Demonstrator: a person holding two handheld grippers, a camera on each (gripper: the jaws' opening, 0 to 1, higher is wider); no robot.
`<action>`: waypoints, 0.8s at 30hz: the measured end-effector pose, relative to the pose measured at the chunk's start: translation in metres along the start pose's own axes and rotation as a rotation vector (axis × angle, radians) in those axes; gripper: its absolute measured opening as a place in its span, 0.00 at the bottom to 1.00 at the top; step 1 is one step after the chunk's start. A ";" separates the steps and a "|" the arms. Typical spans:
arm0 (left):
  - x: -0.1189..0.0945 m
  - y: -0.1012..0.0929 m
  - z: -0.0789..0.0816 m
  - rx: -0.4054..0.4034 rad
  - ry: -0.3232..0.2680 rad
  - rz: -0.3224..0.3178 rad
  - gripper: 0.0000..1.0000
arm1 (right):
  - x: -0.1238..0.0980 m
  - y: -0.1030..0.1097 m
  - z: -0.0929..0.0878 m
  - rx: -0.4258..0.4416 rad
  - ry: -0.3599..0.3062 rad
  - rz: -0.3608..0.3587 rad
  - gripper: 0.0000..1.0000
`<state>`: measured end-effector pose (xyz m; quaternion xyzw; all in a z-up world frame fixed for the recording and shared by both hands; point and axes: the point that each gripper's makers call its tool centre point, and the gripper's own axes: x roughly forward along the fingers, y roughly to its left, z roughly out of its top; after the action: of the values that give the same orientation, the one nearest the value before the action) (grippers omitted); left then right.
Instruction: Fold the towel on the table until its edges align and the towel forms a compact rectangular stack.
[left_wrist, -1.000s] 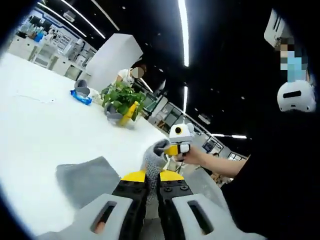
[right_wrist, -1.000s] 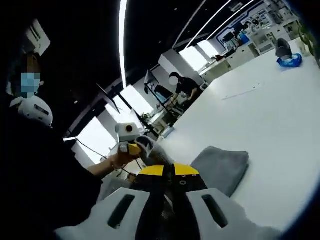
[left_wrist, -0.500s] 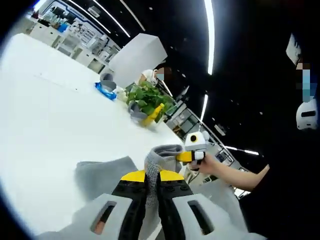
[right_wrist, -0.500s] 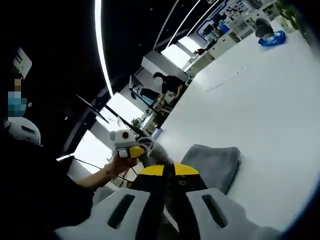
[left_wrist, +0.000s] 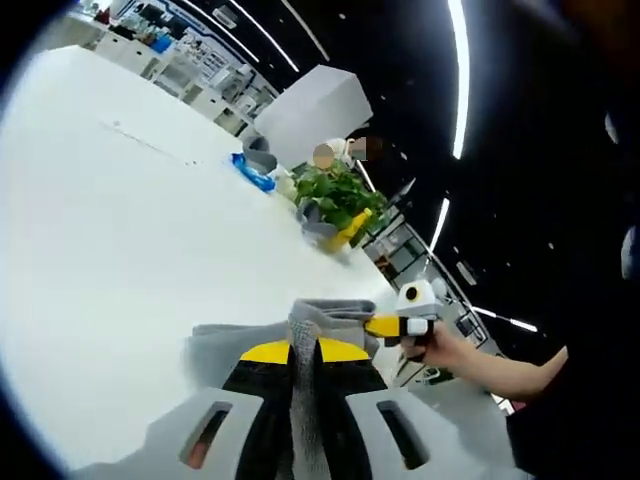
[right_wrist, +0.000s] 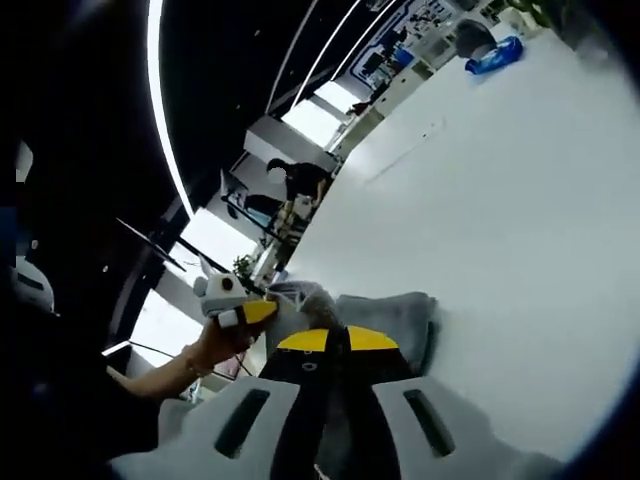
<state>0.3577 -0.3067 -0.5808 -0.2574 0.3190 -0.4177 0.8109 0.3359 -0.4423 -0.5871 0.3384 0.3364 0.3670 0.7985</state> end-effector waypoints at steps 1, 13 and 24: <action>0.001 0.002 -0.002 0.000 0.009 0.008 0.08 | 0.001 -0.003 -0.001 0.003 -0.003 -0.012 0.01; 0.011 0.029 -0.013 0.102 0.040 0.117 0.08 | 0.013 -0.026 -0.003 -0.101 -0.057 -0.126 0.02; 0.002 0.055 -0.016 0.273 0.062 0.257 0.24 | -0.002 -0.061 0.001 -0.394 -0.030 -0.365 0.27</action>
<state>0.3748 -0.2825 -0.6299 -0.0891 0.3144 -0.3580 0.8747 0.3575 -0.4743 -0.6338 0.1156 0.3020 0.2703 0.9069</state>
